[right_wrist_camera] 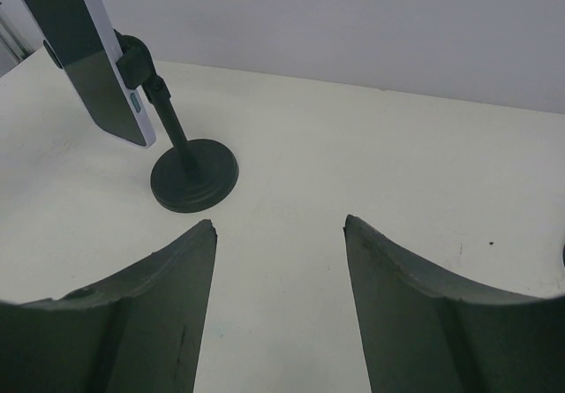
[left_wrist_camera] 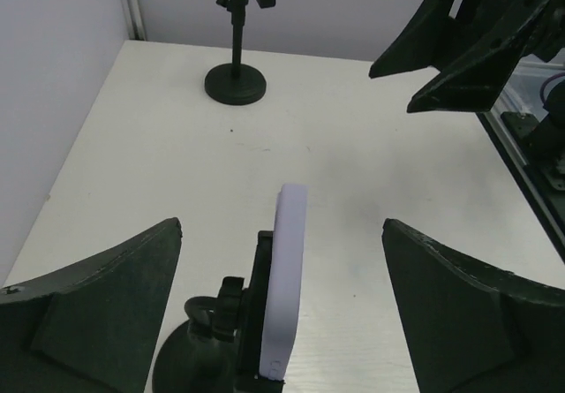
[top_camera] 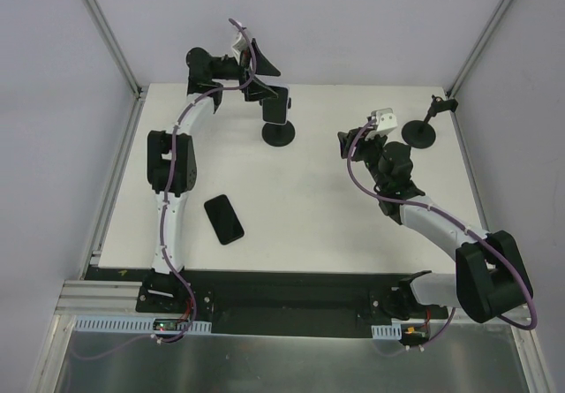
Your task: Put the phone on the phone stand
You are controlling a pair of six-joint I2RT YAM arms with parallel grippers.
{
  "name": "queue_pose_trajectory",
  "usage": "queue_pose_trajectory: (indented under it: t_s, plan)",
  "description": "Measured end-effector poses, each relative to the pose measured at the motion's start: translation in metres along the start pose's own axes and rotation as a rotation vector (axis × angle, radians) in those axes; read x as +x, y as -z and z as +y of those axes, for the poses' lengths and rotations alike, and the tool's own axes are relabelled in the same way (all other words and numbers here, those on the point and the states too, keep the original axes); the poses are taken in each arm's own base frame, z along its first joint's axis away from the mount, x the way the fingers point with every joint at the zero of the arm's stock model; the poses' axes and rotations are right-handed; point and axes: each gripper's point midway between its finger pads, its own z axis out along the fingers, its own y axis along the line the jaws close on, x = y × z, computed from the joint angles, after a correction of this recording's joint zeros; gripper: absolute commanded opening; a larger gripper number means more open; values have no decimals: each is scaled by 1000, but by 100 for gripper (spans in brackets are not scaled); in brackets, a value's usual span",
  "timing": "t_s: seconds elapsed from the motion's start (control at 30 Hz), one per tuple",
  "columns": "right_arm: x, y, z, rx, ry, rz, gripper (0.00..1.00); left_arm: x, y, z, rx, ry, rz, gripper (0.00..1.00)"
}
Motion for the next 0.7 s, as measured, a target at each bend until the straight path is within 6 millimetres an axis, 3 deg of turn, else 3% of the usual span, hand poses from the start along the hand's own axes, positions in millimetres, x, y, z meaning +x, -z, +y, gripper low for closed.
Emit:
queue_pose_trajectory:
  t_s: [0.2, 0.37, 0.47, 0.6, 0.7]
  plan:
    - [0, 0, 0, -3, 0, 1, 63, -9, 4, -17, -7, 0, -1, 99]
    - [0, 0, 0, -3, 0, 1, 63, -15, 19, -48, -96, 17, -40, 99]
    - [0, 0, 1, -3, -7, 2, 63, -17, 31, -73, -310, 22, -105, 99]
    - [1, -1, 2, -3, -22, 12, 64, -49, 41, -110, -628, -80, -189, 99]
    - [0, -6, 7, -28, -34, 33, 66, -63, 56, -141, -815, -54, -282, 98]
